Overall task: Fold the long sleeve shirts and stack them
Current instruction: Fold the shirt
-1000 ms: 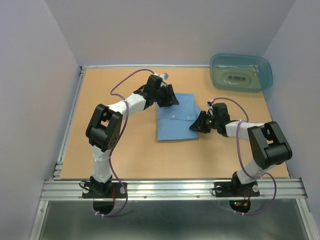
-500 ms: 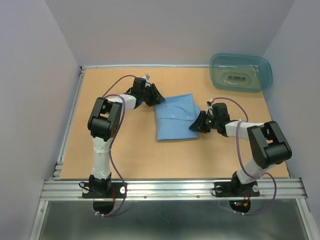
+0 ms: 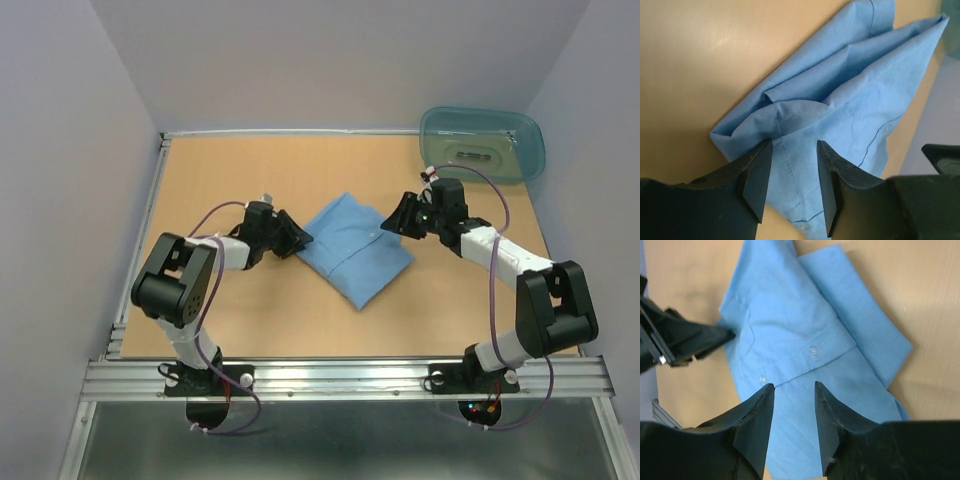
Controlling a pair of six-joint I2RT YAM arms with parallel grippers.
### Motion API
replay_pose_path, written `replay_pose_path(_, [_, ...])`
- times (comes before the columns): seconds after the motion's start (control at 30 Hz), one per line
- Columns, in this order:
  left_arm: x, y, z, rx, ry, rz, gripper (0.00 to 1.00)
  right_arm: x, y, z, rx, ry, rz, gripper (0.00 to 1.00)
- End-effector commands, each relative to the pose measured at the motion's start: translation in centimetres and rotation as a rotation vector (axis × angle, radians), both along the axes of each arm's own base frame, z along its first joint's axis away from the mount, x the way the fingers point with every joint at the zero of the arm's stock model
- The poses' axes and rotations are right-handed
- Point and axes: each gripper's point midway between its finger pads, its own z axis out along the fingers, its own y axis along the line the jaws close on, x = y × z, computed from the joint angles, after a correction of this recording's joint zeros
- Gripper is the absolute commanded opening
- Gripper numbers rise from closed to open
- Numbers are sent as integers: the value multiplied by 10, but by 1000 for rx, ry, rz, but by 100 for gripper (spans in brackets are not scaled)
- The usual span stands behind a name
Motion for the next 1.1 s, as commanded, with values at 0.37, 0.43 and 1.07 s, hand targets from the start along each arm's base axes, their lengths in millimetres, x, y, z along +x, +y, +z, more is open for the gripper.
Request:
replay_pose_path(0.37, [-3, 1, 129, 453, -447, -201, 78, -18, -32, 26, -59, -64, -156, 48])
replay_pose_path(0.43, [8, -10, 108, 501, -417, -322, 78, -22, -30, 25, -47, -55, -146, 49])
replay_pose_path(1.07, [24, -1, 2, 440, -66, -296, 0, -29, -14, 9, 22, -23, -134, 50])
